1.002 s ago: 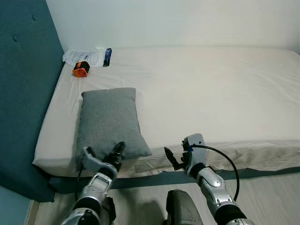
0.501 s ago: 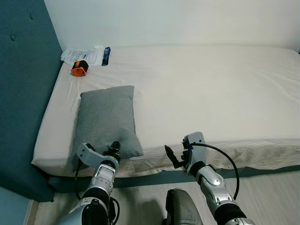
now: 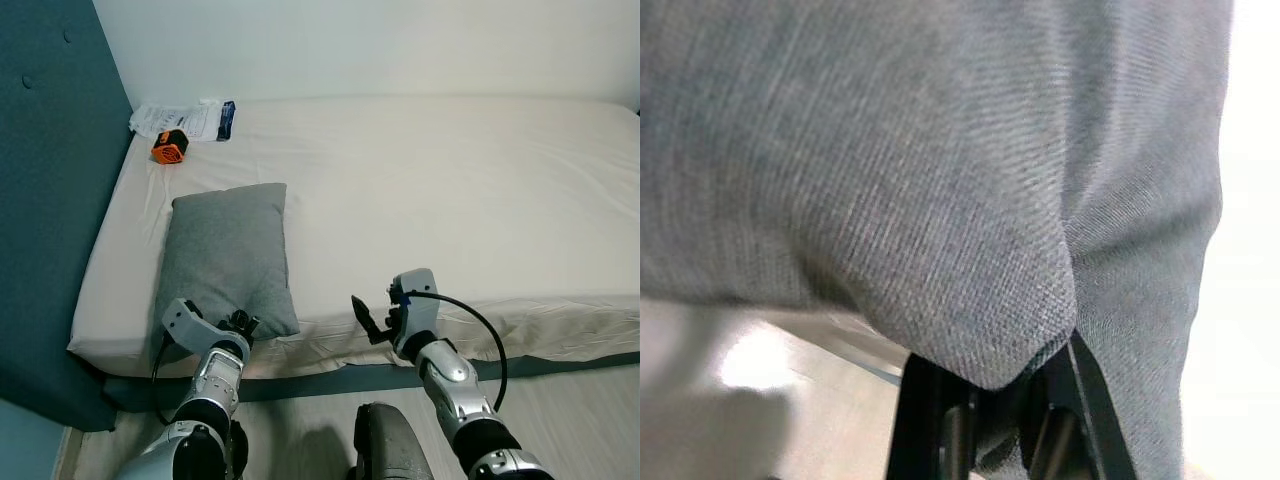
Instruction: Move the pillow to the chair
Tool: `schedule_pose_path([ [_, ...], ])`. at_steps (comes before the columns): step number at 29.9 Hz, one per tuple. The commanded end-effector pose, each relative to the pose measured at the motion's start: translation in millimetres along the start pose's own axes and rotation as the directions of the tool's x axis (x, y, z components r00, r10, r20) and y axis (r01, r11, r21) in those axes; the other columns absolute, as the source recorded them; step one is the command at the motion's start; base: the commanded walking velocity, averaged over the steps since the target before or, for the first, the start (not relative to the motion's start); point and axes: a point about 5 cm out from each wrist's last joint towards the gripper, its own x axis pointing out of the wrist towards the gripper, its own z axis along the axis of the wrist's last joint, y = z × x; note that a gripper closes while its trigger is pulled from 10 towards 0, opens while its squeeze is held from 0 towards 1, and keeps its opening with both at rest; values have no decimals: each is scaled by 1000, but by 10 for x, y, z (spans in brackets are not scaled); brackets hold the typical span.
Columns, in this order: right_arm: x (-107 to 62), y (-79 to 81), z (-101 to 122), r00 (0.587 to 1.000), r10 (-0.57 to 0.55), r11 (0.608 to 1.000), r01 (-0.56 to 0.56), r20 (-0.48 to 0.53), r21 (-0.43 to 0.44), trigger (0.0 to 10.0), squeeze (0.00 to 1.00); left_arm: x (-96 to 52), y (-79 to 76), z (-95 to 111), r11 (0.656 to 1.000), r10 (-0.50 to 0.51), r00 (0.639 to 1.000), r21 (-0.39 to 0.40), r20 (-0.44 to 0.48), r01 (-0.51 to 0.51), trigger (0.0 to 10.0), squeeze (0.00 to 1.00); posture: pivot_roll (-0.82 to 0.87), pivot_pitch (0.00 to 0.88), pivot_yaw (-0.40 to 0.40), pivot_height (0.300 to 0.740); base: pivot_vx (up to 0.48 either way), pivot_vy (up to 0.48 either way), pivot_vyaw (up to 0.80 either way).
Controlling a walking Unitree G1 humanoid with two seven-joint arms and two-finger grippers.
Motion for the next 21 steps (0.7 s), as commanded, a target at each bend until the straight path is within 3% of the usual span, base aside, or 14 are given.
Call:
schedule_pose_path([
  [1, -19, -27, -42, 999, -36, 999, 37, -8, 40, 10000, 0, -1, -20, 62, 991, -55, 998, 123, 6, 54, 0, 0, -35, 126, -35, 611, 0, 0, 0],
  [2, 7, -70, -28, 996, -86, 994, 87, -20, 70, 10000, 0, 5, -127, 132, 952, -151, 988, 269, 7, 144, 0, 0, -26, 103, -35, 611, 0, 0, 0],
  [4, 19, -96, -22, 993, -117, 990, 119, -27, 74, 10000, 0, 0, -173, 236, 916, -201, 979, 361, 38, 174, 0, 0, -17, 81, -37, 611, 0, 0, 0],
  [5, 19, -96, -22, 993, -117, 990, 119, -27, 74, 10000, 0, 0, -173, 236, 916, -201, 979, 361, 38, 174, 0, 0, -17, 81, -37, 611, 0, 0, 0],
  [6, 29, -89, -3, 992, -123, 990, 124, -13, 70, 10000, 0, -25, -168, 383, 878, -226, 970, 452, 94, 161, 0, 0, -5, 49, -42, 611, 0, 0, 0],
  [9, 29, -89, -3, 992, -123, 990, 124, -13, 70, 10000, 0, -25, -168, 383, 878, -226, 970, 452, 94, 161, 0, 0, -5, 49, -42, 611, 0, 0, 0],
  [11, 42, -64, 15, 993, -117, 991, 117, 1, 69, 10000, 0, -66, -155, 518, 866, -247, 958, 478, 148, 149, 0, 0, -3, 30, -43, 611, 0, 0, 0],
  [14, 63, -45, 31, 994, -111, 991, 110, 7, 71, 10000, 0, -115, -202, 574, 855, -312, 937, 475, 155, 206, 0, 0, 9, 0, -61, 611, 0, 0, 0],
  [15, 87, -35, 53, 994, -106, 992, 105, 12, 72, 10000, 0, -177, -275, 514, 820, -428, 901, 446, 65, 358, 0, 0, 14, 0, -70, 611, 0, 0, 0],
  [16, 87, -35, 53, 994, -106, 992, 105, 12, 72, 10000, 0, -177, -275, 514, 820, -428, 901, 446, 65, 358, 0, 0, 14, 0, -70, 611, 0, 0, 0],
  [17, 101, -34, 71, 994, -106, 992, 104, 17, 75, 10000, 0, -232, -306, 479, 794, -493, 870, 418, 19, 441, 0, 0, 20, 0, -78, 611, 0, 0, 0],
  [19, 136, -45, 119, 993, -111, 990, 108, 27, 86, 10000, 0, -384, -390, 514, 751, -620, 785, 302, 16, 587, 0, 0, 27, 0, -92, 611, 0, 0, 0],
  [21, 150, -54, 140, 993, -114, 990, 111, 32, 89, 10000, 0, -462, -441, 565, 721, -673, 739, 255, 37, 644, 0, 0, 32, 0, -98, 611, 0, 0, 0],
])
